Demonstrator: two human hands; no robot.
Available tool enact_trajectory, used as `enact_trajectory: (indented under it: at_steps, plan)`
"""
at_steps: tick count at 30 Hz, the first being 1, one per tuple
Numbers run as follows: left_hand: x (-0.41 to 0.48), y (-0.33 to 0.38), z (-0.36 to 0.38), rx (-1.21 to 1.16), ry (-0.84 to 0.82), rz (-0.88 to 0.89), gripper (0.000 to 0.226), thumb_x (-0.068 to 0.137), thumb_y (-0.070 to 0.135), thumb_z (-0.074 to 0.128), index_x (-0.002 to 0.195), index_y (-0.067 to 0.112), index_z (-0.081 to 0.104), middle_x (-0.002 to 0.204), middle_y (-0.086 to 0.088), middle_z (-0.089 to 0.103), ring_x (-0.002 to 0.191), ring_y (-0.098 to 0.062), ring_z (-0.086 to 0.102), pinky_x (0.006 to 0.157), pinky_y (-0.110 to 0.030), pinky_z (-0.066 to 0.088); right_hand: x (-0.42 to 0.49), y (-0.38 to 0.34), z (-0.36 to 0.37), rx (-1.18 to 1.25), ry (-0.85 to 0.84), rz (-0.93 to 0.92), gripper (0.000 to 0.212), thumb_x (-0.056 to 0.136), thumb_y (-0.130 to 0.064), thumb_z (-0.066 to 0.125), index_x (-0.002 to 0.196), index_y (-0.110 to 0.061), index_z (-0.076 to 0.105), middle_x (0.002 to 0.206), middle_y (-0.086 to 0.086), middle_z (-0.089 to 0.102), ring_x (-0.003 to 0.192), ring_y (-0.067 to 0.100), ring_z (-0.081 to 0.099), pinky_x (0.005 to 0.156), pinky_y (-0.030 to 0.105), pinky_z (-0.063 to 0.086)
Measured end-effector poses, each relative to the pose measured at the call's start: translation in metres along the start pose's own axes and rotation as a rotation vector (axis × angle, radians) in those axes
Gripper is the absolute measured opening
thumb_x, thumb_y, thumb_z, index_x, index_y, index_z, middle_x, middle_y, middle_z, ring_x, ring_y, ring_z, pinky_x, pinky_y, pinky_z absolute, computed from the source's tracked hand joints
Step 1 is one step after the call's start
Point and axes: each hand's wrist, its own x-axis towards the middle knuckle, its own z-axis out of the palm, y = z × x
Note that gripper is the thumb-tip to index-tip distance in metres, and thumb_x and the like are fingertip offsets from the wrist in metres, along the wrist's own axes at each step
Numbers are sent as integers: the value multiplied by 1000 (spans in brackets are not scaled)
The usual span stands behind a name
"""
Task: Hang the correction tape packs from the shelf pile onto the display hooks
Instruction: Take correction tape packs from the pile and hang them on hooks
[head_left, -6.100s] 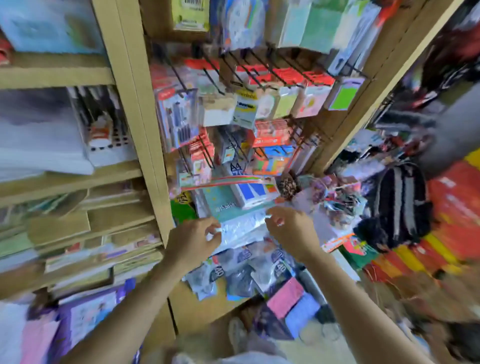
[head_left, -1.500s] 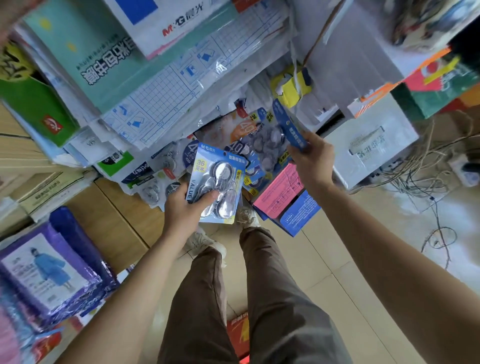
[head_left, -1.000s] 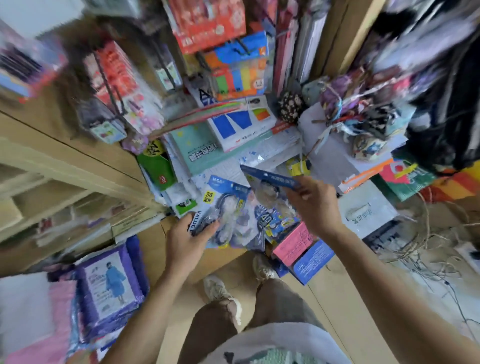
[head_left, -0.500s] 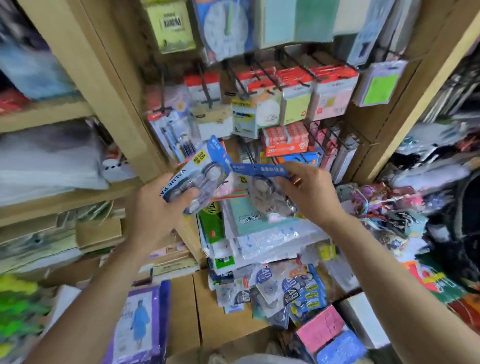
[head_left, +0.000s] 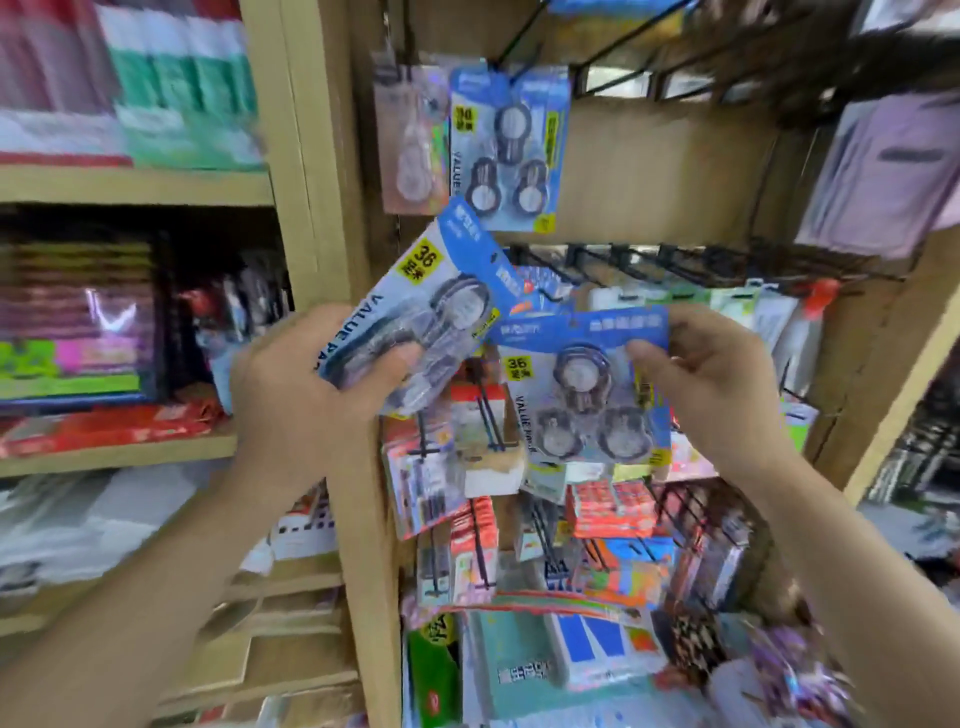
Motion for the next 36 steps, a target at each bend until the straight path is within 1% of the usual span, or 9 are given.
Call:
enact_trajectory:
  at_steps: [4,10,15,17,22,25,27,32,36]
  plan:
    - [47,-3,0,-48,143,37,27,84,45,77,96,22,71,79,3,67,70,-15,61,64,-40,52,44,-22,-5,146,97,-26,24,92,-1,66,92,-26,66,83,-17,74,73,-3,64,68,14,48]
    - [109,-9,10,-31,328,97,41,87,50,73,101,11,72,87,-3,71,78,-26,66,69,-39,52,102,-45,-5,154,207,-79,17,93,-9,67,93,-25,67,81,-10,74,73,8,65,67,25,51]
    - [151,-15,23,112,375,197,42,89,53,70,92,11,70,82,-9,67,77,-30,60,65,-35,41,150,-55,1,159,258,-53,7,94,-4,64,97,-10,66,68,-19,71,63,-3,64,59,18,50]
    - [164,-18,29,176,404,251,41,88,50,71,89,10,69,79,-10,66,75,-32,59,62,-38,41,168,-56,3,142,274,-45,12,93,-5,65,94,-17,68,75,-13,75,69,2,66,66,21,52]
    - [177,-35,43,247,445,374,34,88,41,75,82,8,67,73,-9,62,69,-33,58,60,-38,40,203,-46,10,90,257,-9,4,91,-23,69,92,-26,70,98,35,64,70,39,59,72,48,54]
    - [174,-46,49,260,442,468,33,89,37,76,81,6,67,72,-9,62,68,-33,57,64,-38,39,214,-44,16,103,247,33,9,94,-15,67,91,-23,67,87,10,74,76,17,65,74,36,54]
    - [172,-49,50,246,457,472,35,89,36,76,78,4,66,71,-10,62,67,-32,56,64,-38,39,217,-40,21,112,231,79,12,95,-13,66,90,-24,67,85,-1,75,78,15,69,77,32,54]
    - [170,-50,51,230,509,435,39,90,35,75,74,2,64,68,-11,59,65,-34,52,62,-41,41,225,-30,31,155,225,118,7,95,-10,65,98,-15,70,92,-1,77,86,12,73,77,26,56]
    - [171,-51,51,213,511,431,42,91,37,74,72,2,63,66,-10,56,64,-32,48,59,-43,41,228,-22,36,231,247,150,9,94,-11,66,100,-15,71,94,0,78,86,20,75,78,36,59]
